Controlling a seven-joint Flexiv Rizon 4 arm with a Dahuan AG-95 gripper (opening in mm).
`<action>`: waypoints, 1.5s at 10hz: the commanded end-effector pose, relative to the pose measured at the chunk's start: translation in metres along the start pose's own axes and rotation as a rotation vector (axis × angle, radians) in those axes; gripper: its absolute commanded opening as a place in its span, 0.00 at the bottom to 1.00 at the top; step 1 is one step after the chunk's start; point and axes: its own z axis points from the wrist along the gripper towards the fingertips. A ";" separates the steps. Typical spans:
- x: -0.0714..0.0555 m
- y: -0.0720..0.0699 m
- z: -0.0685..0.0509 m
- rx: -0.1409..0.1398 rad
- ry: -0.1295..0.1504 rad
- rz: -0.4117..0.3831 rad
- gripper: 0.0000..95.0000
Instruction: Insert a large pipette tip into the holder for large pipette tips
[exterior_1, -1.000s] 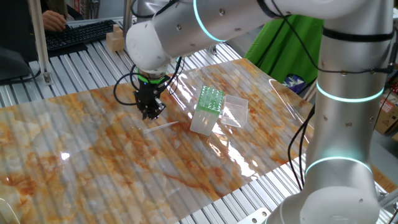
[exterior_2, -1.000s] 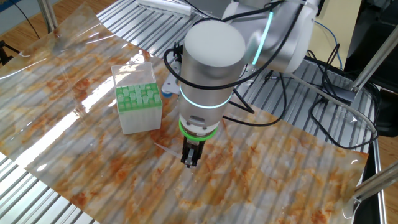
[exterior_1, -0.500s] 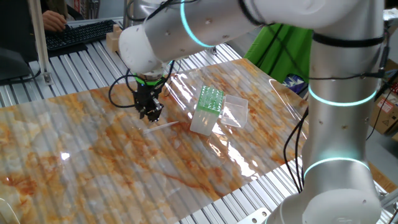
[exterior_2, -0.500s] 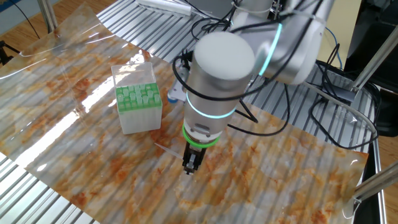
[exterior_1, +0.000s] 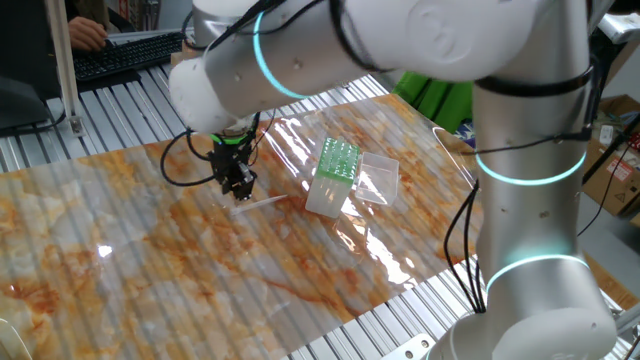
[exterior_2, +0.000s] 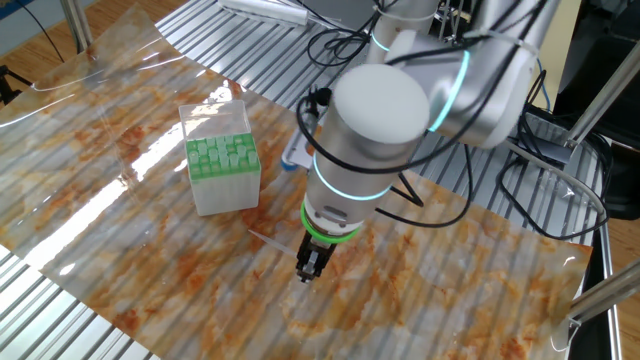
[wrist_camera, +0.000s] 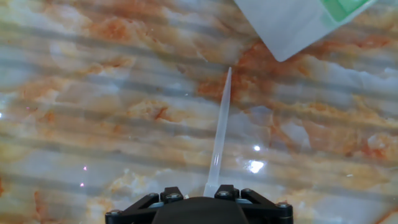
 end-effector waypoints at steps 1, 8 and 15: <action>0.000 0.001 0.001 0.001 -0.015 0.017 0.40; 0.000 -0.003 0.006 -0.015 -0.066 0.041 0.40; 0.002 -0.016 0.017 -0.016 -0.125 0.042 0.40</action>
